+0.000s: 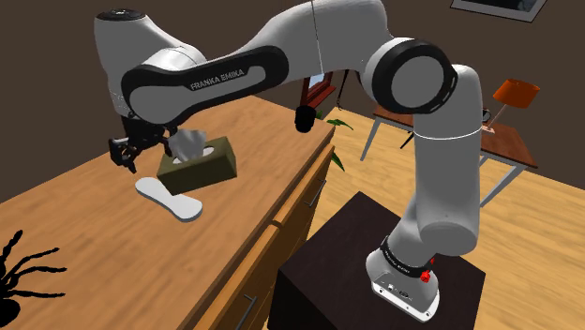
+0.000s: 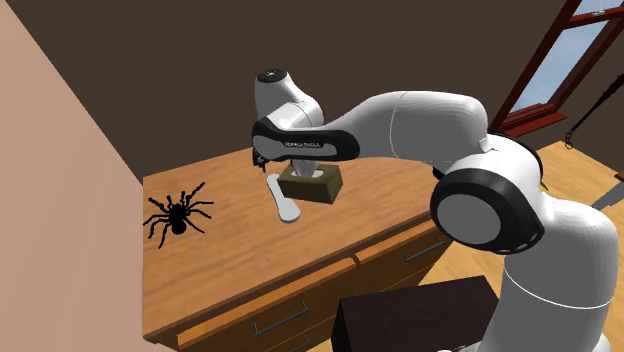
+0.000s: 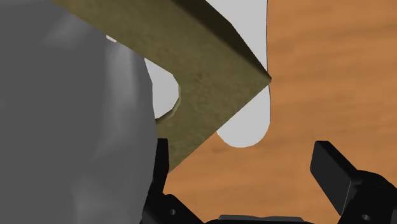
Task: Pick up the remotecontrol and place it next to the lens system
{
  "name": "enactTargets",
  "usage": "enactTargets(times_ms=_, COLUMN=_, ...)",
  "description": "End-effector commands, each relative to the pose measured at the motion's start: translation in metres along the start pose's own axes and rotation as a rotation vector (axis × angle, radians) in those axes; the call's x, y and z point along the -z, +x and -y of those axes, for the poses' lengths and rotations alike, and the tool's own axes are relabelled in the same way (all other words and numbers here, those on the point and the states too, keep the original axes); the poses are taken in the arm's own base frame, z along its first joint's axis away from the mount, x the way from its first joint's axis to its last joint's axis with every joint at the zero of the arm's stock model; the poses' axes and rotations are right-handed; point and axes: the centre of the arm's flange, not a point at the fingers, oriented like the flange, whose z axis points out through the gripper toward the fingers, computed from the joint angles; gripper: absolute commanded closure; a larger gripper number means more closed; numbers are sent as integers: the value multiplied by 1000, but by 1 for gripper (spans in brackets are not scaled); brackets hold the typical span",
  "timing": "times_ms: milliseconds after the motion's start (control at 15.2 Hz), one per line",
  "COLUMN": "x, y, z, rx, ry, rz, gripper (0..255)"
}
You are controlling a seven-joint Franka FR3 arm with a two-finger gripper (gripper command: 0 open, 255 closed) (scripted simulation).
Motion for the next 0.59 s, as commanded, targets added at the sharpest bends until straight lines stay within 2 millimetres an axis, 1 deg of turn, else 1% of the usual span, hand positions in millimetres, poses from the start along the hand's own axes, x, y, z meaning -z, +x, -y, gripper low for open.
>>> enactTargets(times_ms=0, x=-84, y=-14, z=8, rx=-7, ry=-3, rz=141, gripper=0)
enactTargets(times_ms=462, x=-84, y=-14, z=8, rx=-7, ry=-3, rz=141, gripper=0)
enactTargets(times_ms=528, x=-92, y=3, z=-1, rx=-6, ry=1, rz=143, gripper=255)
